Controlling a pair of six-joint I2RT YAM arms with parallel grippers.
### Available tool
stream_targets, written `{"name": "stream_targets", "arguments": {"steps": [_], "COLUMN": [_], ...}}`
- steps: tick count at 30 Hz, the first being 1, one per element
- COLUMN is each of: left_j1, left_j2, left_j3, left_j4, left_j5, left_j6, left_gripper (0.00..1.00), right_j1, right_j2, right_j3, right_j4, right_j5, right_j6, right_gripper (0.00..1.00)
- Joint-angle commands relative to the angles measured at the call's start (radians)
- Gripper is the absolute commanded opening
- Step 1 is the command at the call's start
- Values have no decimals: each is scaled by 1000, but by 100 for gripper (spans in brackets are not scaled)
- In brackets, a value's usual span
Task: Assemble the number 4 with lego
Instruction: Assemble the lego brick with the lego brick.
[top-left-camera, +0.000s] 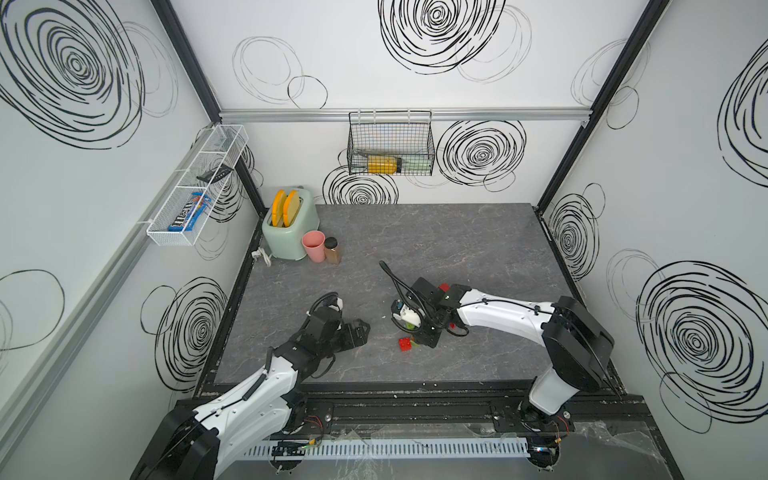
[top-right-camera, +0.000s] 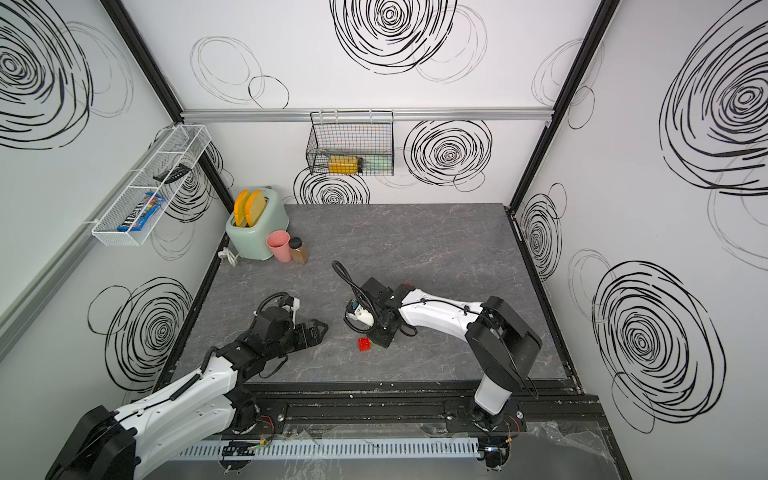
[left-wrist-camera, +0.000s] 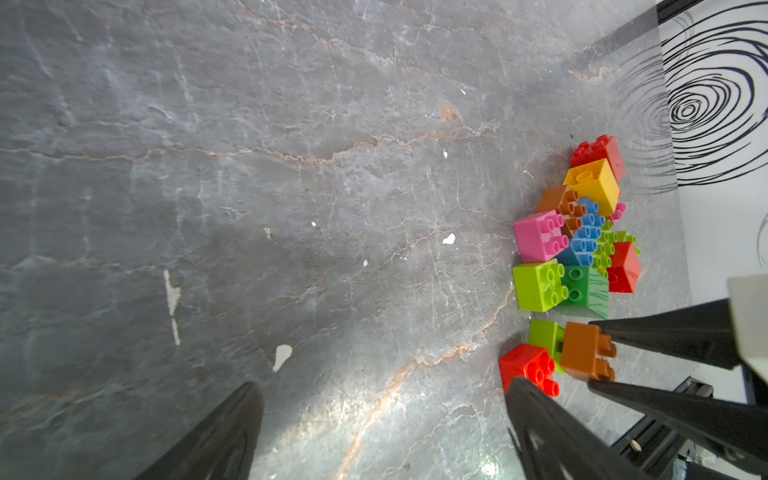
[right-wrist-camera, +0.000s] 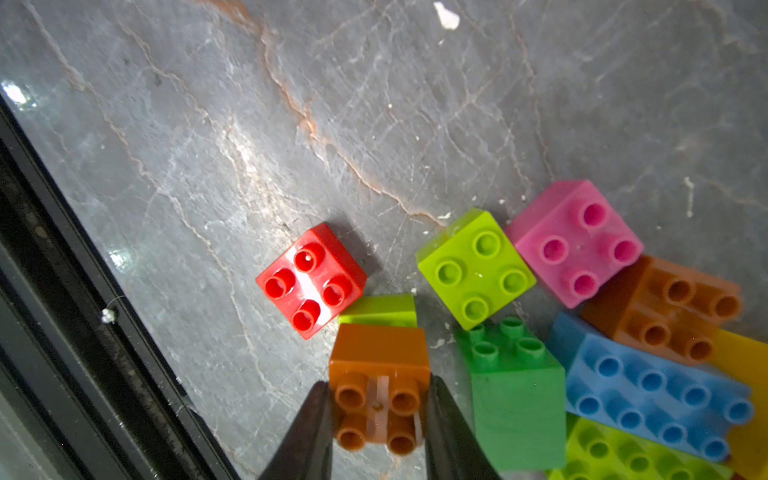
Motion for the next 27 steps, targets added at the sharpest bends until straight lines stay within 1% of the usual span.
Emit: {"name": "stream_targets", "arguments": {"steps": [1,9,12,15,20,23,27], "left_j1": [12,18,20,21,22,24,26], "left_j2": [1,-4,-5,-5,-7,-8,-16], "left_j3": [-6,-6,-8,-8,-8,-6,-6], "left_j4": [18,16,16,18,18,17,5], "left_j5": [8,10,14,21,30,32,27], "left_j6": [4,8,7,7,4,4,7], "left_gripper": [96,96,96,96,96,96,96], "right_j1": [-1,5,14,15,28,38,42], "right_j2": [72,134,159,176,244,277,301], "right_j3": [-2,26,40,54,130,179,172], "right_j4": [-99,-155,-183,-198,-268,-291,-296], "right_j5": [2,-5,29,37,94,103,105], "right_j6": [-34,-63,-87,-108,-145,-153,-157], "right_gripper": [0,0,0,0,0,0,0]}}
